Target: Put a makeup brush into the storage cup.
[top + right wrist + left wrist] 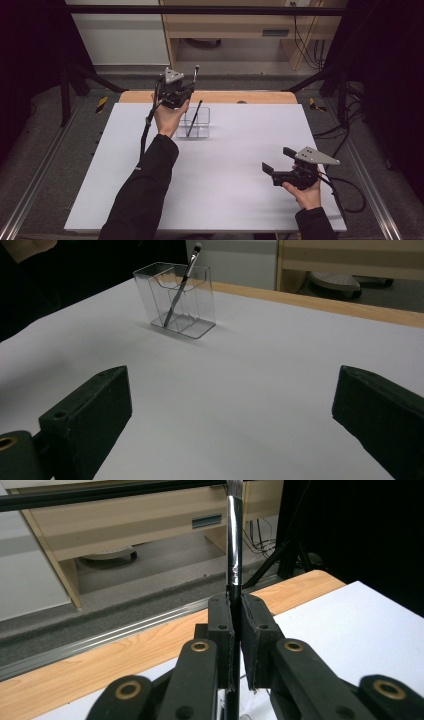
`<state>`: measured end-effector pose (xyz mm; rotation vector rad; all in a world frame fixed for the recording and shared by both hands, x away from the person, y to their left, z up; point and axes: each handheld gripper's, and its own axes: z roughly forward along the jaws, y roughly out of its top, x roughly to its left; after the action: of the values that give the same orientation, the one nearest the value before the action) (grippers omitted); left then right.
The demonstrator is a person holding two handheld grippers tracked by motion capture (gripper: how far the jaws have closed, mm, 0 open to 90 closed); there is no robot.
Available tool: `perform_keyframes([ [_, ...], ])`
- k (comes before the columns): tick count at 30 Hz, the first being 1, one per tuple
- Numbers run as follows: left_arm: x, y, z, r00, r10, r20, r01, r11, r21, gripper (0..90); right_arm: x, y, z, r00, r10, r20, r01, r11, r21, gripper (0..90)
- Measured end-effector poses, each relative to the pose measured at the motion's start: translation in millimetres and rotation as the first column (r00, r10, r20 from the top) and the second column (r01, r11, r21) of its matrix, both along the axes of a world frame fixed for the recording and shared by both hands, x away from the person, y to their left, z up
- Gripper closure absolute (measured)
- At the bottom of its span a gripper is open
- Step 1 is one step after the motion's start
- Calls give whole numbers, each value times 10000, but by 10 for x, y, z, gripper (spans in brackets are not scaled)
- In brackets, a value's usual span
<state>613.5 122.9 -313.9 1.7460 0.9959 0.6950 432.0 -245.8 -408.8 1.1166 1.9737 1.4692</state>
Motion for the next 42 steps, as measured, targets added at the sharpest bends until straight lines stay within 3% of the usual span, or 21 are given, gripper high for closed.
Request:
perform_keyframes([
  [4,50,9,-25,10000,69,21,-69,9999,-143,840,-1,2,2,10000,6,-6,-6,9999,103,29],
  [19,186,-34,-223,9998,37,-194,-35,9999,110,840,11,6,-12,10000,62,-50,-62,10000,7,29],
  [27,200,-36,-332,9997,64,-246,-59,9997,220,840,12,4,-12,10000,75,-41,-75,10000,6,29],
  [42,165,26,-552,9989,70,-456,-74,9999,-99,840,13,16,-19,9999,81,-95,-81,10000,4,29],
])
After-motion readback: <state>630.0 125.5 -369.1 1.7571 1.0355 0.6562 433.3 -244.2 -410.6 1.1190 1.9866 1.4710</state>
